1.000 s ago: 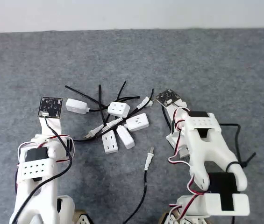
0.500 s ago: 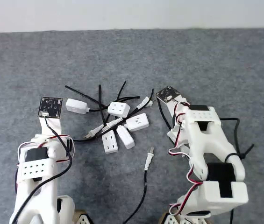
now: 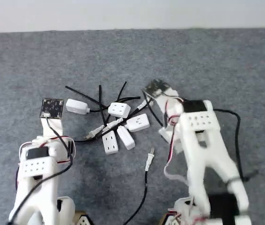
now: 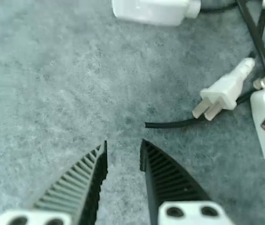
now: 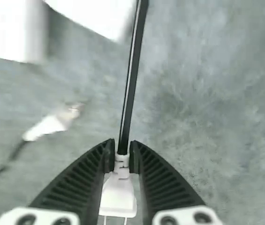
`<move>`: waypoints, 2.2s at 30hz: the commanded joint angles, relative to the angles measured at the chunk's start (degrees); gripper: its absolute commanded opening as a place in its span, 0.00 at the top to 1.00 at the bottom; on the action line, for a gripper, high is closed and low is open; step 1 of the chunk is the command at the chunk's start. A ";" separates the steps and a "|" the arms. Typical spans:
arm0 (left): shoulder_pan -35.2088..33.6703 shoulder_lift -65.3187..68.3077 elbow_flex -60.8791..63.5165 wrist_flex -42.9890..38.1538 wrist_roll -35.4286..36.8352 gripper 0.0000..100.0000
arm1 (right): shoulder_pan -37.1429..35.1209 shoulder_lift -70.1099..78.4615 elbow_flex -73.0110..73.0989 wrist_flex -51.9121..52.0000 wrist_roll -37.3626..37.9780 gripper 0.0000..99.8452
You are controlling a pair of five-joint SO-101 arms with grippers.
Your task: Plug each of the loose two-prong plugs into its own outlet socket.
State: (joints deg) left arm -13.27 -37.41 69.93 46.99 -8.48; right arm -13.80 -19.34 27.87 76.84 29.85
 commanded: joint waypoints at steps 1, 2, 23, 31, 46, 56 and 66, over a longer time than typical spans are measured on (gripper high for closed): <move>0.79 13.36 -10.07 0.18 -0.35 0.89 | -7.69 -10.51 -6.77 6.02 -5.19 0.99; 0.88 16.70 -12.44 1.85 -0.53 0.89 | -9.89 -11.47 -8.09 6.55 -6.59 0.99; 12.75 -5.27 2.51 7.91 -22.68 0.90 | -27.47 2.68 -13.98 -10.15 -17.58 0.99; 13.98 -8.18 4.35 7.56 -22.33 0.90 | -26.86 -1.36 -13.71 -8.84 -19.96 0.99; 7.91 21.36 -15.78 9.41 -16.09 0.90 | -30.37 -8.04 -11.96 -4.26 -24.18 0.99; 10.64 7.03 -5.32 7.91 -20.57 0.90 | -31.52 -8.04 -1.41 -17.63 -27.52 0.99; 15.03 -16.62 8.13 9.14 -22.68 0.90 | -31.52 -8.04 -0.62 -19.47 -27.43 0.99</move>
State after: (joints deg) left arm -0.09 -46.81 76.62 56.04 -30.37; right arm -45.19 -25.58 28.04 58.81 2.77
